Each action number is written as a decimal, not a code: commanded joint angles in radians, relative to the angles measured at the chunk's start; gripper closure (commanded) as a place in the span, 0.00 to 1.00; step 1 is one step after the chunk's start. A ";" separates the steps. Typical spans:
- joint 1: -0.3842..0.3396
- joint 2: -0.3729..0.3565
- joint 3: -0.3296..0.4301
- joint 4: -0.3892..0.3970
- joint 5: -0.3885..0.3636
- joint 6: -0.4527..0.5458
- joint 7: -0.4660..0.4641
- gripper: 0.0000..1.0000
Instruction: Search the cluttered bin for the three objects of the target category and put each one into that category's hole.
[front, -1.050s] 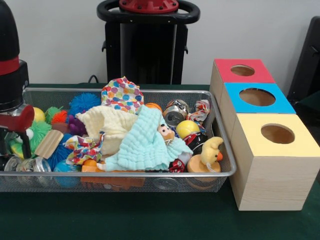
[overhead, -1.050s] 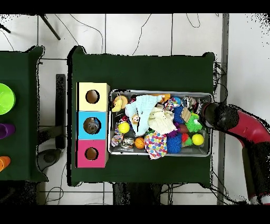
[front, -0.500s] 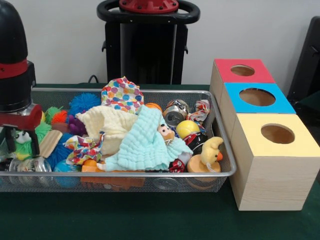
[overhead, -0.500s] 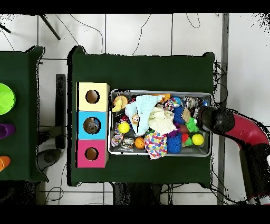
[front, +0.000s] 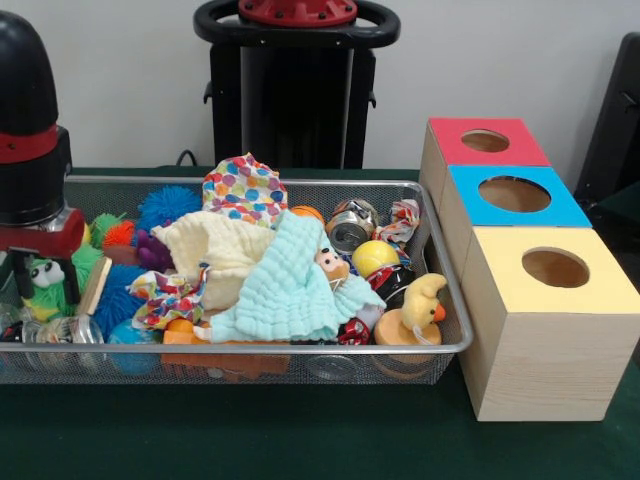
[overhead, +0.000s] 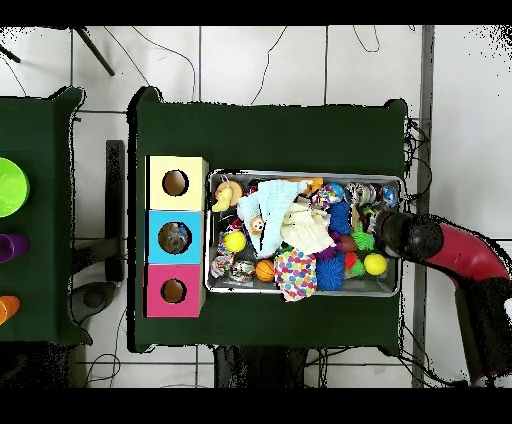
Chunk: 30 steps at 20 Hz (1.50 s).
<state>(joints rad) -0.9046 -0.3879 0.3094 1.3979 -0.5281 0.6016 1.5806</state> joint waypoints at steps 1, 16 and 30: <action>-0.031 0.048 0.019 0.054 -0.083 -0.035 -0.109 0.00; -0.039 0.053 0.040 0.022 -0.081 -0.011 -0.147 0.00; -0.011 -0.032 0.069 0.035 0.024 0.081 -0.082 0.00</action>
<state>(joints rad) -0.9209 -0.3862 0.3097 1.3983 -0.5284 0.6016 1.5806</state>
